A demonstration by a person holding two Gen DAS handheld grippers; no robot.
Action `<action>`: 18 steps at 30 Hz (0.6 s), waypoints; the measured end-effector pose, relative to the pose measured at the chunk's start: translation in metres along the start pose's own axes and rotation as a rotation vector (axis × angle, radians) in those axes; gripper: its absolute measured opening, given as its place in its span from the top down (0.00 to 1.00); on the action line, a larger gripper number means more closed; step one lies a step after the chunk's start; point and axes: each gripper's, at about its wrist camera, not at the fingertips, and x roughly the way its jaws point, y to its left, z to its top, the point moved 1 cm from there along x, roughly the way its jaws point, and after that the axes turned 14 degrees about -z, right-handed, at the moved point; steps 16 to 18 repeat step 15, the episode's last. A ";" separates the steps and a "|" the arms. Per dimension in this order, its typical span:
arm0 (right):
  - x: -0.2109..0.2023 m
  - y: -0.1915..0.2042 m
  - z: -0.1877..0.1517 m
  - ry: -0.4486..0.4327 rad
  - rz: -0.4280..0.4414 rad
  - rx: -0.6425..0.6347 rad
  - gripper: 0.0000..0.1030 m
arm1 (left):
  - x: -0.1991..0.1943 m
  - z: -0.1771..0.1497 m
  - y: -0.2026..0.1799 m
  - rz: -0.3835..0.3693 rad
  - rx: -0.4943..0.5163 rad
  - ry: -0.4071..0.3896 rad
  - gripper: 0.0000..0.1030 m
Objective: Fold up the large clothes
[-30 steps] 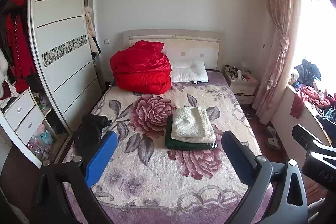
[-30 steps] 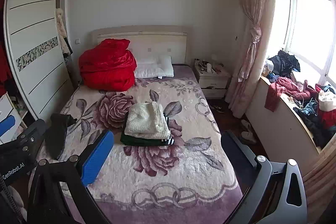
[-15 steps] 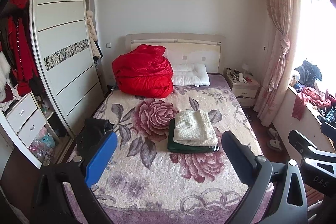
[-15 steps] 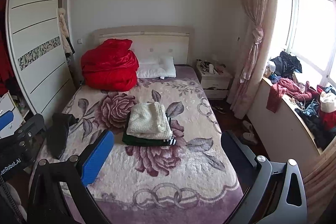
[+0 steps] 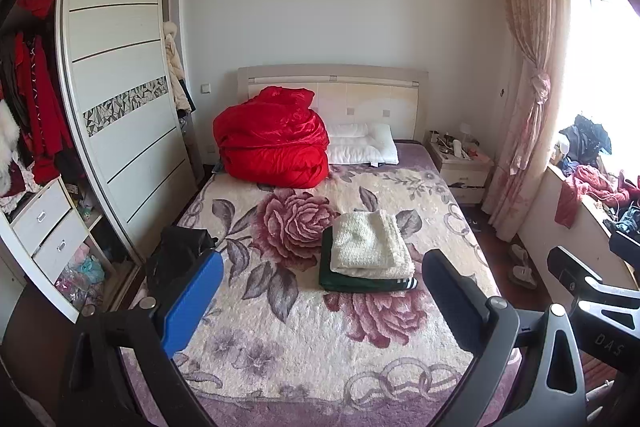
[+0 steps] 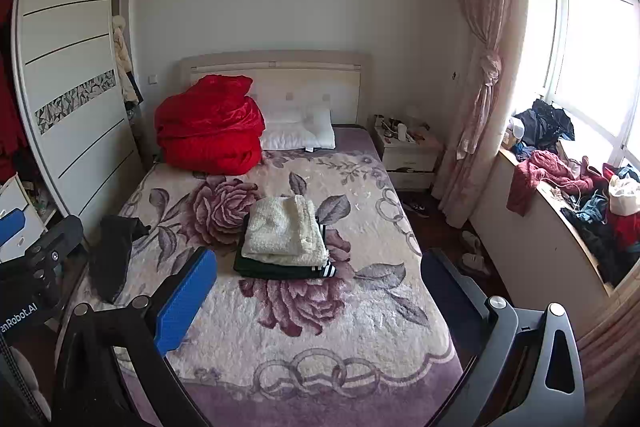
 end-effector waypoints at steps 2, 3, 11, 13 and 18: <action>0.000 0.000 0.000 0.001 -0.001 -0.001 0.00 | -0.001 -0.001 -0.001 0.008 0.002 -0.001 0.01; -0.001 0.000 -0.001 0.002 -0.001 0.001 0.00 | -0.001 -0.002 0.000 0.008 0.003 0.000 0.01; 0.000 0.002 -0.002 0.002 0.004 -0.004 0.00 | -0.002 -0.006 0.002 0.023 0.008 0.001 0.01; 0.000 0.002 -0.003 0.001 0.003 -0.004 0.00 | -0.003 -0.006 0.004 0.029 0.010 -0.004 0.01; 0.000 0.002 -0.002 0.000 0.005 -0.005 0.00 | -0.004 -0.006 0.005 0.024 0.009 -0.004 0.01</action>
